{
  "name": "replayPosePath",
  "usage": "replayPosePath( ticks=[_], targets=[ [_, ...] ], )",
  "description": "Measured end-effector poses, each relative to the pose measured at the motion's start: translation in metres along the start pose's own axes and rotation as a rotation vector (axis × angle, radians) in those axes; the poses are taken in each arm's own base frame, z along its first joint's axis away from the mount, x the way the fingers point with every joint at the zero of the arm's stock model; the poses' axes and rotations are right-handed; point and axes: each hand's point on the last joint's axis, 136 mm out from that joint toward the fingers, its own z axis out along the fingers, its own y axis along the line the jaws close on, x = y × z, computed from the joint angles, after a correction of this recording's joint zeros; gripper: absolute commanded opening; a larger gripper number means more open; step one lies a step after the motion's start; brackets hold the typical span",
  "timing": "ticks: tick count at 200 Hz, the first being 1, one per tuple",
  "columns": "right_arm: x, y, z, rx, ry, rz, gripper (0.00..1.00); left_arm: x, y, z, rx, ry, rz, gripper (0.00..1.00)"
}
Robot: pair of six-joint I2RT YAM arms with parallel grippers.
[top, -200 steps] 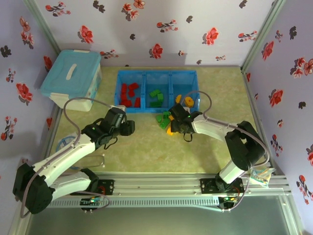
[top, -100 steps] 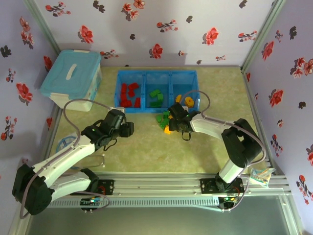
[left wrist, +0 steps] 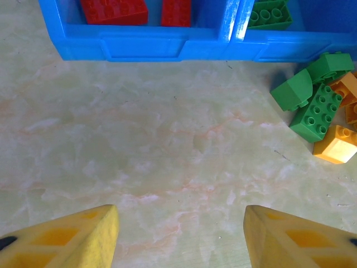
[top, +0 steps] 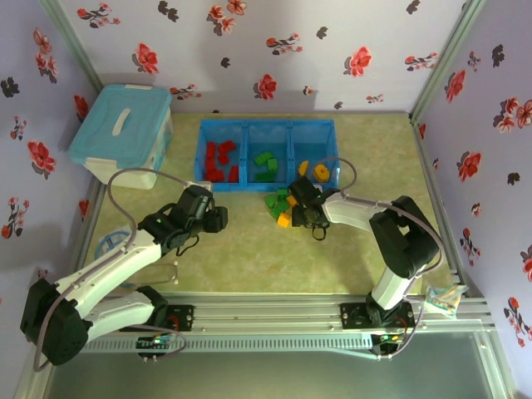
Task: Sort the legos into containers by color
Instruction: Pick up the lego from the center of the table.
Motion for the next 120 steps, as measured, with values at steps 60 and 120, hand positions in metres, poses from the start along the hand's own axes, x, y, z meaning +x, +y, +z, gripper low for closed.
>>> replayPosePath(
  ticks=[60, 120],
  targets=[
    [-0.010, 0.006, 0.002, -0.003, -0.007, -0.055, 0.42, 0.000, 0.000, 0.000, 0.001, -0.002, -0.002, 0.60],
    [-0.002, 0.004, -0.003, -0.023, -0.013, -0.056, 0.33, 0.007, 0.003, 0.004, -0.006, 0.011, -0.010, 0.58]
  ],
)
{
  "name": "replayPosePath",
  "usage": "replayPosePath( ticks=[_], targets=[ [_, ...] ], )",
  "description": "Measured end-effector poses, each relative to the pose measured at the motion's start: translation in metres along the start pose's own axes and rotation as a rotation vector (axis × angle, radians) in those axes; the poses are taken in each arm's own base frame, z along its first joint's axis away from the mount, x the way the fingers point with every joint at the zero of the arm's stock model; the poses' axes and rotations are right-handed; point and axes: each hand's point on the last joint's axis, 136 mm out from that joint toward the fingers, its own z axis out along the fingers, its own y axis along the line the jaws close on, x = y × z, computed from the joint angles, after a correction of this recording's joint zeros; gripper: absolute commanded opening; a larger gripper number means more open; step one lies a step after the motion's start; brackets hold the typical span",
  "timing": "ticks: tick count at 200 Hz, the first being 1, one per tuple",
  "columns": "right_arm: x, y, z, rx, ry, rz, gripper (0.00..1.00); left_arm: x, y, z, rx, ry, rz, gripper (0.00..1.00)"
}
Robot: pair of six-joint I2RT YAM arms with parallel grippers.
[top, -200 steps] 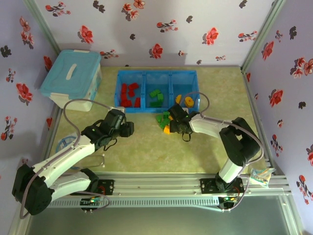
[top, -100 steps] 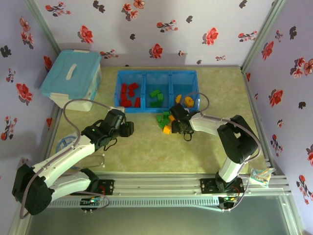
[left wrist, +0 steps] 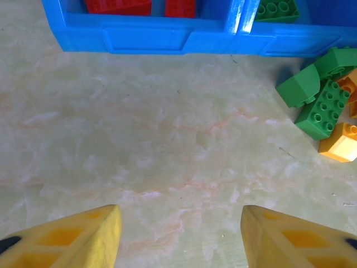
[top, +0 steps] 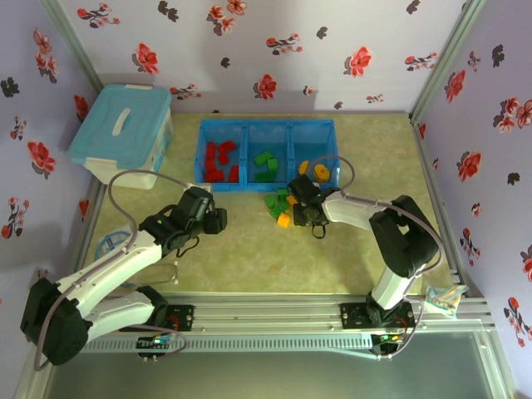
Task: Sort the legos into containers by color
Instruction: Pick up the lego from the center of the table, then place the lego in the container.
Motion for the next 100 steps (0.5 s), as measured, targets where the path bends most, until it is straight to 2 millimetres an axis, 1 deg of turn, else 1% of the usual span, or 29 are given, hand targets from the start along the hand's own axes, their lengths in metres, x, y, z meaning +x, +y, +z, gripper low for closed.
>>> replayPosePath(
  ticks=[15, 31, 57, 81, 100],
  targets=[
    [0.005, -0.003, -0.007, -0.005, -0.006, 0.001, 0.33, 0.002, 0.001, 0.001, -0.002, 0.004, 0.000, 0.57],
    [0.000, -0.003, -0.021, -0.017, -0.039, 0.008, 0.34, 0.003, 0.000, 0.001, -0.001, 0.006, 0.003, 0.57],
    [-0.019, -0.006, -0.045, -0.038, -0.124, 0.023, 0.35, 0.004, -0.004, 0.001, 0.009, 0.007, 0.008, 0.58],
    [-0.040, -0.019, -0.054, -0.018, -0.148, 0.045, 0.34, 0.008, -0.010, 0.001, 0.024, 0.010, 0.013, 0.58],
    [-0.064, -0.027, -0.063, -0.007, -0.173, 0.062, 0.35, 0.015, -0.016, 0.001, 0.039, 0.020, 0.025, 0.58]
  ],
)
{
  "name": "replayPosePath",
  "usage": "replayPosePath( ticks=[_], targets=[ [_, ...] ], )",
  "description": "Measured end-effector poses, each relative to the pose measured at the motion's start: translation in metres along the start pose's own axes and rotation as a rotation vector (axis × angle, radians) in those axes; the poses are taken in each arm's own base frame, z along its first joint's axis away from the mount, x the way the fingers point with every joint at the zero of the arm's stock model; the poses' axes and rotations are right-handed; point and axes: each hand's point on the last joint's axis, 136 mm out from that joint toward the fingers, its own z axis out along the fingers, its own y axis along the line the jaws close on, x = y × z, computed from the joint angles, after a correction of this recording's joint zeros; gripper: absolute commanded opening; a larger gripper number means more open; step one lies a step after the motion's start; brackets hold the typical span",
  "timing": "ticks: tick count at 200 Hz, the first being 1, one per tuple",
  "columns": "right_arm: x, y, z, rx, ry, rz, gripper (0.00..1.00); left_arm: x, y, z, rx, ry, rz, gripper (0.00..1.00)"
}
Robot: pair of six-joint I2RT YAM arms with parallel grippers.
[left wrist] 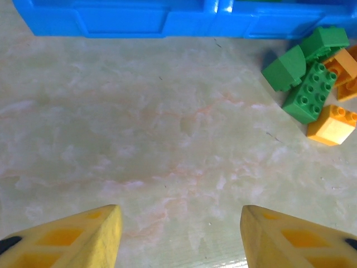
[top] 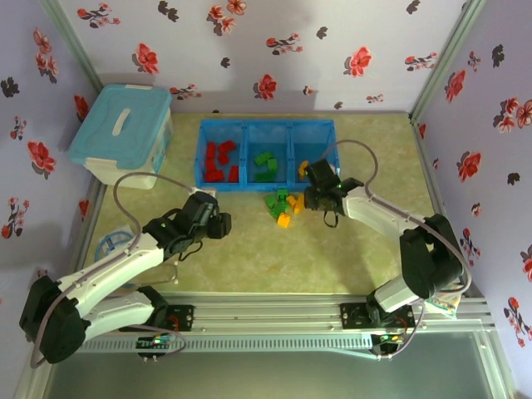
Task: Sort the legos into containers by color
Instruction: Place the lego in the container, then pick up the lego from the center of the table.
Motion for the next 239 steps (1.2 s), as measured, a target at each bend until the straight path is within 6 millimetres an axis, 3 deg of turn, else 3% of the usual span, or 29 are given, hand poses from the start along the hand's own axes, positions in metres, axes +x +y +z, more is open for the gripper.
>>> replayPosePath(
  ticks=[43, 49, 59, 74, 81, 106, 132, 182, 239],
  targets=[
    [-0.070, -0.005, -0.001, 0.000, -0.062, 0.034, 0.39, 0.015, -0.024, 0.000, 0.063, 0.007, 0.058, 0.59],
    [-0.077, -0.005, 0.000, 0.002, -0.065, 0.036, 0.48, 0.018, -0.029, -0.001, 0.077, 0.007, 0.066, 0.59],
    [-0.089, -0.005, 0.004, 0.002, -0.061, 0.038, 0.78, 0.021, -0.036, 0.000, 0.092, 0.009, 0.077, 0.59],
    [-0.102, -0.004, 0.011, 0.005, -0.053, 0.034, 0.88, 0.025, -0.045, 0.002, 0.109, 0.016, 0.091, 0.60],
    [-0.104, -0.004, 0.014, 0.005, -0.050, 0.030, 0.99, 0.028, -0.048, 0.004, 0.111, 0.023, 0.101, 0.60],
    [-0.090, -0.003, 0.014, -0.012, -0.034, 0.027, 0.99, 0.040, -0.056, 0.014, 0.108, 0.055, 0.137, 0.60],
    [-0.062, -0.008, 0.007, -0.031, -0.010, 0.032, 0.99, 0.046, -0.064, 0.023, 0.099, 0.081, 0.161, 0.61],
    [-0.022, -0.021, -0.014, -0.075, -0.028, 0.074, 0.99, 0.035, -0.092, 0.045, 0.101, 0.093, 0.173, 0.61],
    [0.000, -0.033, -0.034, -0.104, -0.088, 0.113, 0.99, 0.025, -0.128, 0.078, 0.126, 0.126, 0.179, 0.61]
  ],
)
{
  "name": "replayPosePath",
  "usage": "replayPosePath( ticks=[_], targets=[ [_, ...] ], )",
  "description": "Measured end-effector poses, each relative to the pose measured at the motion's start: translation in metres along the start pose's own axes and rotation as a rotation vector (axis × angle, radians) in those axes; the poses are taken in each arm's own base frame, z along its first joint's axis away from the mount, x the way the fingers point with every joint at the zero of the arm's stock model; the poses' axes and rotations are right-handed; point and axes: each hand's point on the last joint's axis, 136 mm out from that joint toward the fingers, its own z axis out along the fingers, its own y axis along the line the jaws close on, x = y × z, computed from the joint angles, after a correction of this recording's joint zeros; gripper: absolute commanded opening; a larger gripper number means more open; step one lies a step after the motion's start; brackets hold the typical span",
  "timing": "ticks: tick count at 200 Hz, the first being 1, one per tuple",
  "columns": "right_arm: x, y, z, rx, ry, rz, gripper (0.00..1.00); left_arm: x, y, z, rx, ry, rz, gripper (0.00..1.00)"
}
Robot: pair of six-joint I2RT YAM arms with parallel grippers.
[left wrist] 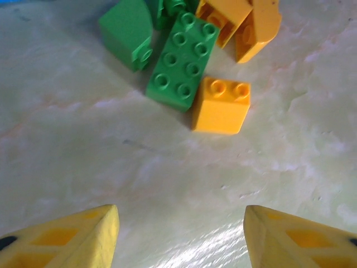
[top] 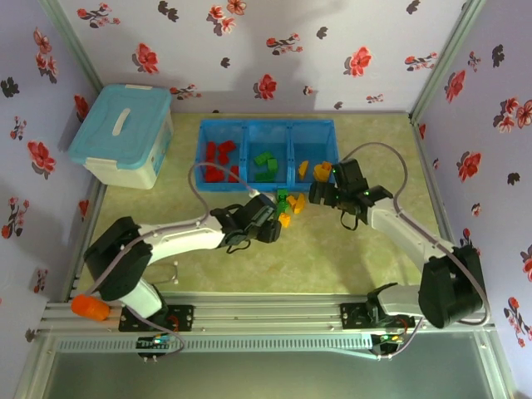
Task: Sort the legos into containers by color
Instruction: Pick up the lego from the center of the table.
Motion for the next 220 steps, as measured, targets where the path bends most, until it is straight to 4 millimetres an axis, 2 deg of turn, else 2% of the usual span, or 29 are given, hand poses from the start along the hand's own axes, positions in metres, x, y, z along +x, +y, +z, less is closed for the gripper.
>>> replayPosePath(
  ticks=[71, 106, 163, 220],
  targets=[
    [0.022, -0.013, -0.017, -0.022, -0.041, 0.030, 0.99, -0.015, -0.024, 0.037, 0.006, 0.041, 0.017, 0.61],
    [0.023, -0.016, -0.026, -0.033, -0.075, 0.047, 0.99, -0.020, -0.031, 0.049, -0.003, 0.057, 0.036, 0.60],
    [0.026, -0.018, -0.031, -0.041, -0.090, 0.057, 0.99, -0.022, -0.036, 0.068, -0.022, 0.088, 0.068, 0.58],
    [0.024, -0.020, -0.038, -0.048, -0.118, 0.061, 0.99, -0.019, -0.041, 0.077, -0.033, 0.114, 0.094, 0.49]
  ],
)
